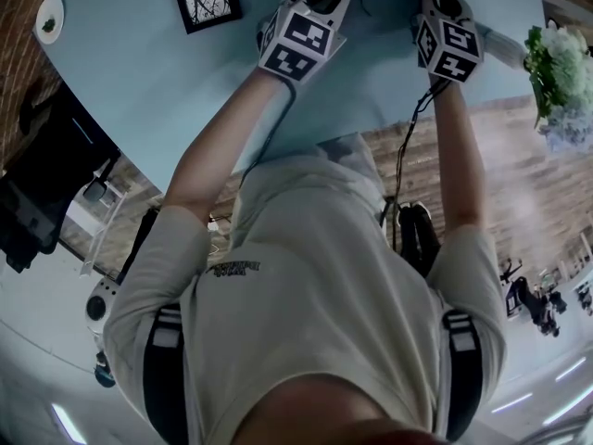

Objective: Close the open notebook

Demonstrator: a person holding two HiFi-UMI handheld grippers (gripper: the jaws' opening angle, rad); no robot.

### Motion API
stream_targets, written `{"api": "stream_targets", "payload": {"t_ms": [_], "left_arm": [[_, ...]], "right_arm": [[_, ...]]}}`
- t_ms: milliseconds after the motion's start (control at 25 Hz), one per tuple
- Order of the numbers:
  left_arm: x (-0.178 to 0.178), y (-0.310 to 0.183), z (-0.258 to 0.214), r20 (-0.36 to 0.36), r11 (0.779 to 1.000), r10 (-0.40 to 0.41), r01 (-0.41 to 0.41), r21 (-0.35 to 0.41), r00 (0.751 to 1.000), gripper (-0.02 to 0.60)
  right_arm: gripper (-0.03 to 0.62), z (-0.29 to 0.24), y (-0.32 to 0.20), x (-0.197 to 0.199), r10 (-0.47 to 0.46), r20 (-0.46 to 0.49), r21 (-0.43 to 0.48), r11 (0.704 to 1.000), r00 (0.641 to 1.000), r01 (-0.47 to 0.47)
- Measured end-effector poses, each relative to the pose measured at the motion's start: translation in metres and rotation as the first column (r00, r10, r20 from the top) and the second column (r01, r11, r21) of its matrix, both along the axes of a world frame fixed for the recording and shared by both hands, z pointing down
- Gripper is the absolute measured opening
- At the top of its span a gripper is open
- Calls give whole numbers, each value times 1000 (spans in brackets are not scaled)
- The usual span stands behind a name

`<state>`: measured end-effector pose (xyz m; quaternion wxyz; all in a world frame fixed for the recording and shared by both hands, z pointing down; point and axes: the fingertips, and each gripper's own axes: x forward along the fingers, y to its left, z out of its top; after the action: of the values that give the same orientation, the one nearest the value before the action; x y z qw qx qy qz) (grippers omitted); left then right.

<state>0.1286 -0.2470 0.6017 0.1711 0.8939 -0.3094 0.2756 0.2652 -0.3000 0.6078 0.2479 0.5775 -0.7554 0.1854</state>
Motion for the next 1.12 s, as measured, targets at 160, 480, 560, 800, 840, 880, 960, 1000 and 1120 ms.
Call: {"api": "stream_targets", "payload": {"t_ms": [160, 480, 560, 800, 840, 880, 960, 1000, 1120], "left_arm": [[-5, -2, -16, 1, 1000, -14, 14, 28, 1000, 8], [-18, 10, -77, -35, 996, -45, 47, 79, 998, 9], [-21, 14, -95, -46, 993, -49, 54, 103, 998, 9], [-43, 24, -153, -89, 980, -73, 88, 180, 993, 8], [-48, 27, -164, -98, 976, -77, 95, 194, 992, 8], [-52, 29, -175, -107, 973, -80, 101, 209, 991, 8], [-61, 35, -196, -123, 965, -88, 115, 237, 988, 9], [-65, 38, -207, -132, 960, -92, 123, 251, 987, 9], [-79, 48, -237, -159, 944, -100, 144, 296, 982, 8]], "right_arm": [[52, -25, 1, -5, -16, 15, 37, 999, 1000, 15], [51, -87, 22, -10, -22, 47, 77, 997, 999, 18], [51, -105, 28, -17, -38, 55, 94, 995, 998, 33], [51, -164, 46, -60, -100, 71, 165, 982, 992, 87], [51, -174, 49, -69, -113, 74, 179, 979, 991, 99], [51, -185, 53, -77, -128, 76, 193, 975, 989, 112], [51, -207, 60, -94, -160, 75, 224, 965, 984, 140], [51, -218, 64, -102, -176, 72, 239, 959, 982, 155], [51, -247, 77, -127, -221, 62, 285, 939, 973, 195]]}}
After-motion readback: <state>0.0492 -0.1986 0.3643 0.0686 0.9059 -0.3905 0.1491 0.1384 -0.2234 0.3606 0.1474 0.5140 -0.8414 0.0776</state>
